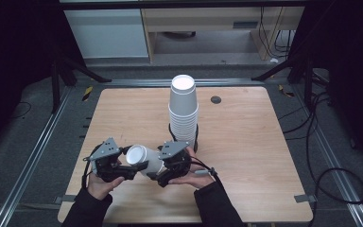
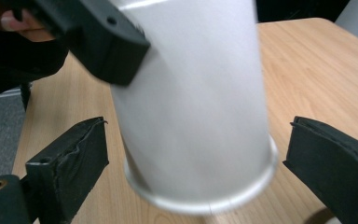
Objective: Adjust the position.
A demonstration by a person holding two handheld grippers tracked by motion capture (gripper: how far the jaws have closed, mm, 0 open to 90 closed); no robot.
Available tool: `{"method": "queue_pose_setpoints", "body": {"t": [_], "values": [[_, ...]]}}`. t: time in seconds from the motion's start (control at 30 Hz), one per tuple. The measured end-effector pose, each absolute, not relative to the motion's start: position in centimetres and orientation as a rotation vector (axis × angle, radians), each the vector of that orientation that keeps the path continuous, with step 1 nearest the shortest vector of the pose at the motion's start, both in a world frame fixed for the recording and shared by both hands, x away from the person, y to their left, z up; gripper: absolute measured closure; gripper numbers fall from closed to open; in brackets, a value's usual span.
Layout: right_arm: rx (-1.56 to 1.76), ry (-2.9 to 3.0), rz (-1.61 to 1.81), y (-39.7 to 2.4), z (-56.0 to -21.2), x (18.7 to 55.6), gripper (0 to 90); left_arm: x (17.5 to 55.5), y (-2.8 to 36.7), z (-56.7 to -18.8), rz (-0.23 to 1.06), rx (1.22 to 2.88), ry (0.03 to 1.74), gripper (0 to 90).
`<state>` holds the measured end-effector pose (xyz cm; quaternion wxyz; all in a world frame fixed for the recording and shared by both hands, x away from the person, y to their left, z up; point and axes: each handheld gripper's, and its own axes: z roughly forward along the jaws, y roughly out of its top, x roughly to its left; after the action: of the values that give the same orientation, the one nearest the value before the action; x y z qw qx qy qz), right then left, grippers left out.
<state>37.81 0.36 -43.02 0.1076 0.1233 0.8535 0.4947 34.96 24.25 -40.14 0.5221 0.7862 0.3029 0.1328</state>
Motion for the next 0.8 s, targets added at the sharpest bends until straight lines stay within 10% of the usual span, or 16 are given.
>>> {"method": "queue_pose_setpoints", "body": {"t": [0.8], "values": [[0.514, 2.435, 1.736, -5.6, -44.8, 36.6, 3.6, 35.6, 23.1, -40.7, 0.152, 1.731, 0.590, 22.9]]}}
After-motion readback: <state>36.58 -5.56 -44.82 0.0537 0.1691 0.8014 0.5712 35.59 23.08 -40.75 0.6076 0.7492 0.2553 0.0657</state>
